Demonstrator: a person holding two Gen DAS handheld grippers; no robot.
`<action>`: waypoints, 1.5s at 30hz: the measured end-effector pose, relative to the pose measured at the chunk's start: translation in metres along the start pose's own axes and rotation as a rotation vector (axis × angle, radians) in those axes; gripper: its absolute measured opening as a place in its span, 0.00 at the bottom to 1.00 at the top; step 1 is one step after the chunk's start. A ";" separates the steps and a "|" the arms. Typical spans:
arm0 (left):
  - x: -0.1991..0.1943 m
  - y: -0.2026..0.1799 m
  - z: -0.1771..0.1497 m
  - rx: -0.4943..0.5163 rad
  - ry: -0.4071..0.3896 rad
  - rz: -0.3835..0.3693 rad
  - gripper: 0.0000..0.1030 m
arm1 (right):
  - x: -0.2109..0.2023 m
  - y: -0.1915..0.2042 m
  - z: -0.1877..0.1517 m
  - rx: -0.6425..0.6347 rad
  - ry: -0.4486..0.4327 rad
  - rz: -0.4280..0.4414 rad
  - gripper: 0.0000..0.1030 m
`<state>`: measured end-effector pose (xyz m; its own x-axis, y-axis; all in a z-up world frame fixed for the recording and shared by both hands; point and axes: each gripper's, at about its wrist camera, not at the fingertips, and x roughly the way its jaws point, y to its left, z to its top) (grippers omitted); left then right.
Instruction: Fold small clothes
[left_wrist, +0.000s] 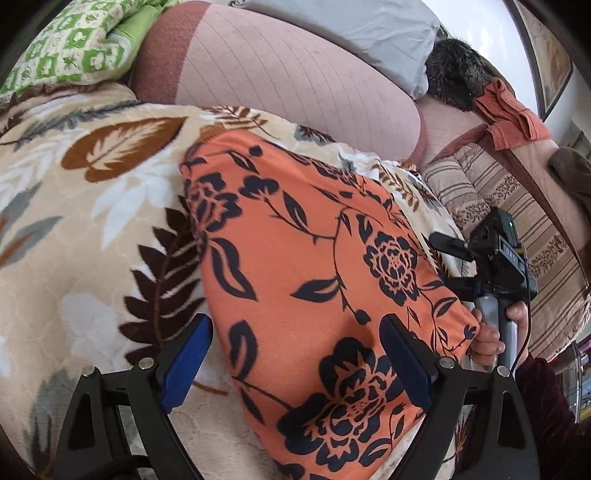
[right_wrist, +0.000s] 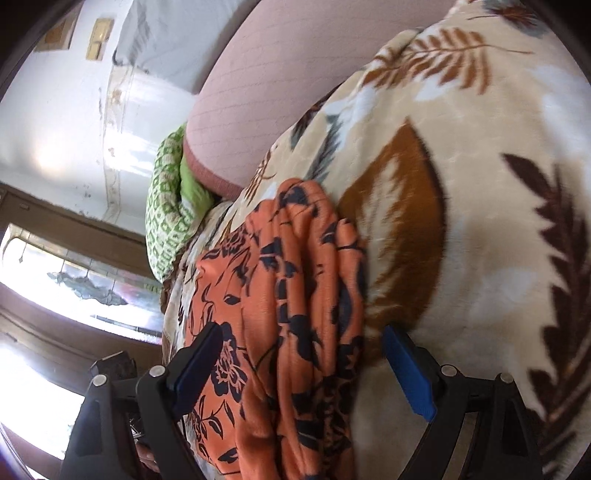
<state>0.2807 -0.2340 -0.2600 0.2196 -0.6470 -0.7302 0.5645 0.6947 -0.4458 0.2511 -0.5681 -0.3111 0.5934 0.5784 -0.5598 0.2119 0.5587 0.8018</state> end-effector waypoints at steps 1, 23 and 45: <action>0.002 0.000 -0.001 -0.004 0.008 -0.005 0.89 | 0.005 0.002 0.000 -0.003 0.013 0.007 0.87; -0.023 0.020 0.001 -0.118 -0.038 -0.128 0.43 | 0.031 0.097 -0.040 -0.154 0.073 -0.110 0.48; -0.117 0.055 -0.095 -0.101 0.052 0.122 0.48 | 0.055 0.136 -0.156 -0.075 0.107 -0.132 0.48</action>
<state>0.2105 -0.0901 -0.2480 0.2391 -0.5405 -0.8066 0.4524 0.7971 -0.4000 0.1914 -0.3675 -0.2660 0.4774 0.5547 -0.6815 0.2220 0.6743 0.7043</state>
